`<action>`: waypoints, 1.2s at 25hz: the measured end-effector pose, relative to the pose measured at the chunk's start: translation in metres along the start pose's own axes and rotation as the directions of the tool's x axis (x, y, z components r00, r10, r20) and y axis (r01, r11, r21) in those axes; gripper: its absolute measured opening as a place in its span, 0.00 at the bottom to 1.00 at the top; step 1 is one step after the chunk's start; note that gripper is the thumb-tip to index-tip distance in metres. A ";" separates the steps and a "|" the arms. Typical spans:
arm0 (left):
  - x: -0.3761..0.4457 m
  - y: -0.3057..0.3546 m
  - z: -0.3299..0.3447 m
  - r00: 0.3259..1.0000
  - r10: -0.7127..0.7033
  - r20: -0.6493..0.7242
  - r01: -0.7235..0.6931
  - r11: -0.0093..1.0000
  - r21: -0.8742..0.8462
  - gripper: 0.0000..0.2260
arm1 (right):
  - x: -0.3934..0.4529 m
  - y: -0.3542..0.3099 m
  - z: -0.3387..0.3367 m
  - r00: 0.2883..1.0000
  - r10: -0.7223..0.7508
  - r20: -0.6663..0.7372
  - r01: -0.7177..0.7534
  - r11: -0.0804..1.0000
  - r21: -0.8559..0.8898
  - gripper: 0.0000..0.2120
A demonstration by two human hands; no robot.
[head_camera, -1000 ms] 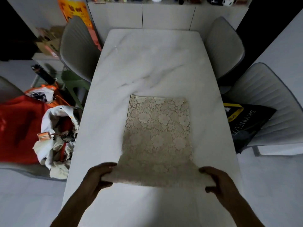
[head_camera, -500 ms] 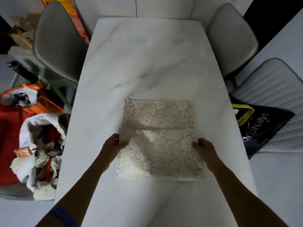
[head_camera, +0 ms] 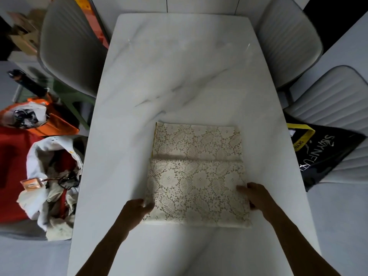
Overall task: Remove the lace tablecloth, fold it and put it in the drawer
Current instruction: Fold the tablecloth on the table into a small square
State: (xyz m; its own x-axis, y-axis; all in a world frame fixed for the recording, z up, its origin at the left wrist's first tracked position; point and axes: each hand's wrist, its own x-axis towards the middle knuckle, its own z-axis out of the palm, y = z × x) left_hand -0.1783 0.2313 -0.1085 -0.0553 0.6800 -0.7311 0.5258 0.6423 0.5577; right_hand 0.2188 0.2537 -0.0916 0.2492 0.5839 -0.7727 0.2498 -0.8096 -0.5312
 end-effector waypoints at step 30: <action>-0.106 0.003 -0.026 0.994 0.025 0.109 0.059 0.714 -0.698 0.13 | -0.115 0.074 -0.040 0.987 -0.105 0.121 0.026 0.849 0.528 0.12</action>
State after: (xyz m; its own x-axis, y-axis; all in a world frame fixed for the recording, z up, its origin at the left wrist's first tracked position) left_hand -0.1929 0.1700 -0.0190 0.0511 0.6532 -0.7554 -0.2207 0.7451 0.6294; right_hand 0.2462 0.1293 -0.0280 0.1066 0.6542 -0.7487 -0.2761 -0.7039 -0.6544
